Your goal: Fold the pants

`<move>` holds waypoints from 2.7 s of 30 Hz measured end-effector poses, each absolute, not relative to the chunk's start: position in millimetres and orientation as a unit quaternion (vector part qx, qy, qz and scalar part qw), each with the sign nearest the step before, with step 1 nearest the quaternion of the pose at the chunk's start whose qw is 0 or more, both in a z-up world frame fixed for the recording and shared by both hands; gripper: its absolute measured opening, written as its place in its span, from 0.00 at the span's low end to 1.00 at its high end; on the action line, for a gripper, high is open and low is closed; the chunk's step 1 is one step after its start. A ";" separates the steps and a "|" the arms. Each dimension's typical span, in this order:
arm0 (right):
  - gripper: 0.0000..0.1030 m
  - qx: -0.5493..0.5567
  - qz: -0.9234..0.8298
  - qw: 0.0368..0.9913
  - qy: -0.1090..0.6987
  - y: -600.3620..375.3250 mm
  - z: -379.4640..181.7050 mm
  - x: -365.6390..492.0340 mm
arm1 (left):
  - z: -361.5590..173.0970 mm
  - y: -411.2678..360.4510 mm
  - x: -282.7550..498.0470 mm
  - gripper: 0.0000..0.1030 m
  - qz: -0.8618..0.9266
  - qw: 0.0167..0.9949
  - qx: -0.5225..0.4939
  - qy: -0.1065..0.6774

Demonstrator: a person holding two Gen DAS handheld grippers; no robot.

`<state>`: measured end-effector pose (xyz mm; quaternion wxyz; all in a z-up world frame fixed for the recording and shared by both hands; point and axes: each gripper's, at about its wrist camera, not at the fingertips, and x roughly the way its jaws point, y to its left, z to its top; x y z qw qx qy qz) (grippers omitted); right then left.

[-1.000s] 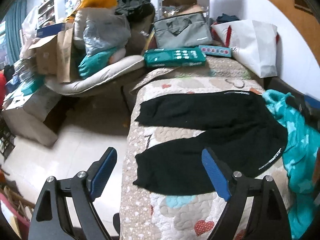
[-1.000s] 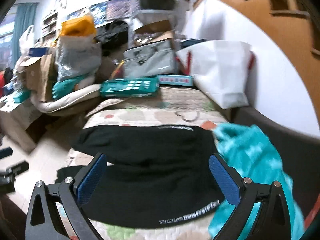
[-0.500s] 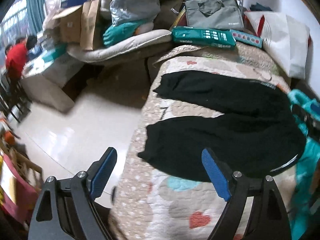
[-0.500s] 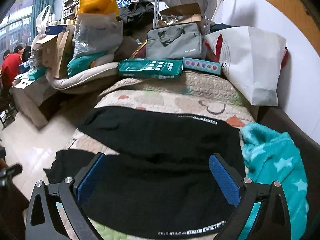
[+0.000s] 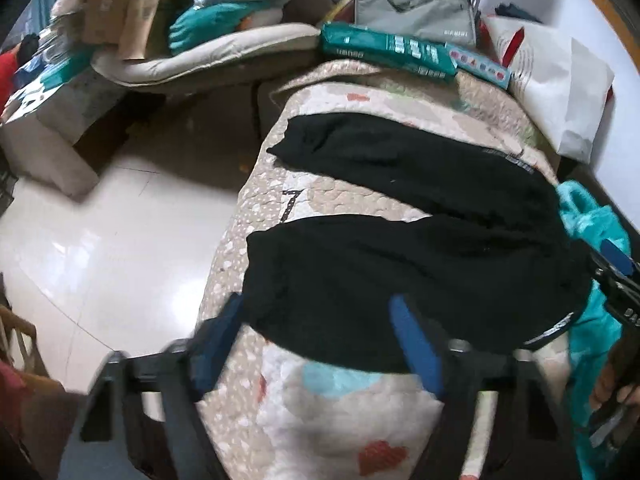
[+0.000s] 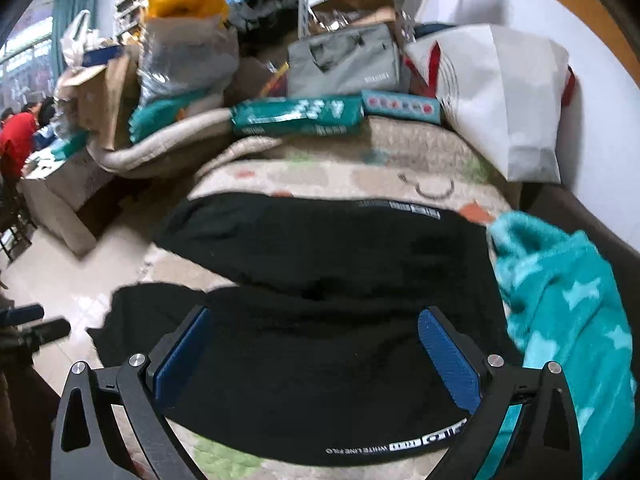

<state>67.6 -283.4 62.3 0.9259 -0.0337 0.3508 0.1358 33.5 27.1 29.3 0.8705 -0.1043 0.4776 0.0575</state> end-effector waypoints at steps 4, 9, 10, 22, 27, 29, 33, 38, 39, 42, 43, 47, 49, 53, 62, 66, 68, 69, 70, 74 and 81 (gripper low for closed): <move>0.97 -0.010 0.134 0.909 0.394 -290.7 49.9 87.9 | 26.4 49.8 68.1 0.58 0.023 0.862 -0.125 0.492; 0.96 0.022 0.142 0.898 0.415 -312.1 70.5 139.9 | 30.3 78.5 141.2 0.59 -0.001 0.866 -0.111 0.487; 0.96 0.015 0.156 0.895 0.417 -313.8 73.3 156.3 | 26.6 81.6 160.7 0.59 -0.005 0.867 -0.099 0.488; 0.81 -0.150 0.166 0.859 0.460 -324.7 27.8 336.4 | -42.1 108.8 337.8 0.59 -0.027 0.853 -0.105 0.511; 0.82 -0.117 0.223 0.839 0.482 -323.1 11.2 375.8 | -65.6 108.0 374.4 0.71 -0.043 0.849 -0.095 0.518; 0.82 -0.099 0.251 0.825 0.497 -321.2 0.6 385.3 | -68.2 110.2 381.1 0.75 -0.038 0.855 -0.097 0.508; 0.82 -0.078 0.273 0.798 0.532 -315.4 -25.4 400.8 | -70.4 109.1 385.5 0.77 -0.045 0.855 -0.089 0.509; 0.82 -0.066 0.305 0.786 0.534 -307.4 -22.1 399.1 | -66.9 104.7 378.1 0.76 -0.104 0.844 -0.090 0.518; 0.83 -0.063 0.313 0.779 0.540 -306.5 -21.8 398.9 | -66.2 100.8 375.8 0.74 -0.110 0.845 -0.073 0.518; 0.83 -0.061 0.327 0.767 0.549 -306.0 -20.1 398.5 | -63.5 97.4 372.4 0.50 -0.124 0.845 -0.056 0.517; 0.83 -0.061 0.332 0.764 0.550 -305.1 -20.0 398.0 | -61.9 97.3 372.6 0.43 -0.124 0.845 -0.052 0.518; 0.71 -0.116 0.317 0.758 0.558 -289.3 -32.3 392.1 | -54.5 86.5 369.8 0.17 -0.130 0.844 -0.021 0.520; 0.58 -0.120 0.314 0.761 0.555 -284.3 -30.9 389.5 | -50.2 78.8 365.6 0.15 -0.125 0.848 -0.006 0.515; 0.27 -0.113 0.296 0.775 0.547 -284.3 -15.2 377.3 | -34.9 77.1 352.7 0.14 -0.108 0.860 -0.004 0.499; 0.15 -0.161 0.257 0.810 0.502 -279.2 33.9 291.5 | 26.4 77.7 268.8 0.14 -0.084 0.893 -0.016 0.441; 0.14 -0.168 0.245 0.819 0.490 -285.1 48.4 243.5 | 36.3 72.6 216.6 0.14 -0.075 0.901 -0.013 0.427; 0.14 -0.171 0.243 0.819 0.490 -286.0 49.5 218.7 | 35.7 68.2 188.4 0.14 -0.073 0.903 -0.008 0.424; 0.14 -0.174 0.241 0.818 0.493 -286.4 47.8 204.8 | 34.0 66.3 176.7 0.14 -0.072 0.903 -0.005 0.424; 0.14 -0.178 0.238 0.815 0.498 -286.8 44.7 191.2 | 31.3 62.8 161.0 0.14 -0.071 0.903 0.000 0.424; 0.14 -0.189 0.231 0.803 0.516 -290.7 25.0 148.1 | 17.2 54.5 116.0 0.14 -0.067 0.899 0.002 0.432; 0.13 -0.206 0.223 0.772 0.559 -296.2 -11.5 90.2 | -16.5 41.5 72.7 0.15 -0.052 0.879 0.026 0.474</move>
